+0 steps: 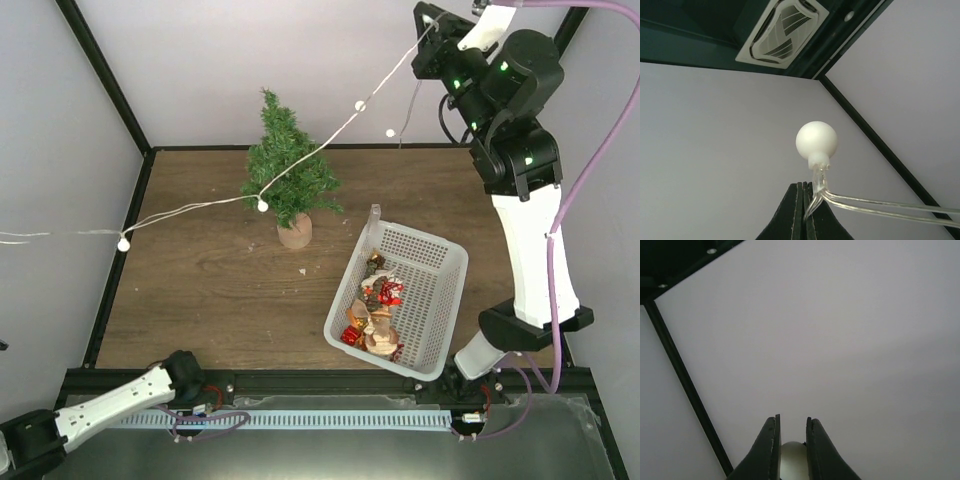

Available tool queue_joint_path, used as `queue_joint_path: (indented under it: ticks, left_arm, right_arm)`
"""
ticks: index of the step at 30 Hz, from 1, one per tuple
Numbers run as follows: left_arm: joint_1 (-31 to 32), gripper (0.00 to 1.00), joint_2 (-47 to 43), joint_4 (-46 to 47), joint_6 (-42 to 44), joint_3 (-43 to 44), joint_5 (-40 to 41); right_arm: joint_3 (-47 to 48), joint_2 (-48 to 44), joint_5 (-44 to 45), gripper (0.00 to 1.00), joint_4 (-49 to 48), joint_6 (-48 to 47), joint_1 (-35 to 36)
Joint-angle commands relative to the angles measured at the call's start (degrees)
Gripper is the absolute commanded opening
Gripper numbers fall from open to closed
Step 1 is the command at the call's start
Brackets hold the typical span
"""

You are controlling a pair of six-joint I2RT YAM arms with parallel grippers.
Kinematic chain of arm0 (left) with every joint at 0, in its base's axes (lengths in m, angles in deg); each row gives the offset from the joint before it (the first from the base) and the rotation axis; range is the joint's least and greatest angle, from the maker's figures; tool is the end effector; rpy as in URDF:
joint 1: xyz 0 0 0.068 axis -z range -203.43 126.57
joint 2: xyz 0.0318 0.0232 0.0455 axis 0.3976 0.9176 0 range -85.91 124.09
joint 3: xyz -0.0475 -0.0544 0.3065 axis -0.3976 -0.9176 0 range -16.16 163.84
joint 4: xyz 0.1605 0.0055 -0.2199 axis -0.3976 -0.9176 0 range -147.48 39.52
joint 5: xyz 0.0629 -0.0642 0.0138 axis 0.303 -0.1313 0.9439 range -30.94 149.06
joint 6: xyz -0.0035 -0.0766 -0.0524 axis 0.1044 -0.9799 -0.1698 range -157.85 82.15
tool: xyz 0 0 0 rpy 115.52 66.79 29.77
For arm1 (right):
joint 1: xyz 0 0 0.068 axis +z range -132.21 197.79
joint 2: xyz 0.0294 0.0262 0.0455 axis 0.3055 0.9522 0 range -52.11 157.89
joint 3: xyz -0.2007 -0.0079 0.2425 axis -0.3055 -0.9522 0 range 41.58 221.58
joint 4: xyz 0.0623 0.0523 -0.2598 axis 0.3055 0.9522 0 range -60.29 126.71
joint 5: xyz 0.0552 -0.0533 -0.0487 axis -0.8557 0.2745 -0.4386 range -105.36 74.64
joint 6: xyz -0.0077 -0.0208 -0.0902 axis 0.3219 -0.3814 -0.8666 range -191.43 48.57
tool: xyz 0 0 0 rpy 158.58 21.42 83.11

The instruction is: Decorate the small christmas tree

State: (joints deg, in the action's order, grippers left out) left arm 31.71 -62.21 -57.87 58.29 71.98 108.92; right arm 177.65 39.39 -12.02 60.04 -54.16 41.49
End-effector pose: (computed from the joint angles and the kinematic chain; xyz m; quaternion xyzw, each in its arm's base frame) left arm -0.0248 0.1477 0.6016 0.1490 0.4554 0.4166 0.7726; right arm 0.2961 0.1247 0.6821 -0.0114 0.6141 0.2594 0.7453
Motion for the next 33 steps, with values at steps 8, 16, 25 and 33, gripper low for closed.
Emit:
queue_joint_path:
  ticks: [8,16,25,33]
  left_arm:
    - [13.55,0.0,6.9,23.42,23.76,16.19,6.92]
    - [22.74,0.0,6.09,40.96,39.72,12.79,6.69]
    - [31.99,0.0,6.53,59.03,54.46,13.41,4.12]
    - [36.36,0.0,5.18,63.3,57.68,14.27,2.42]
  right_arm:
    - [6.38,6.57,-3.83,0.01,-5.42,1.69,-0.41]
    - [7.54,10.52,-5.38,0.01,-10.28,2.66,-0.41]
    - [9.25,14.55,-6.85,0.01,-15.46,3.97,-0.41]
    - [9.54,17.78,-7.28,0.01,-15.47,4.48,-0.41]
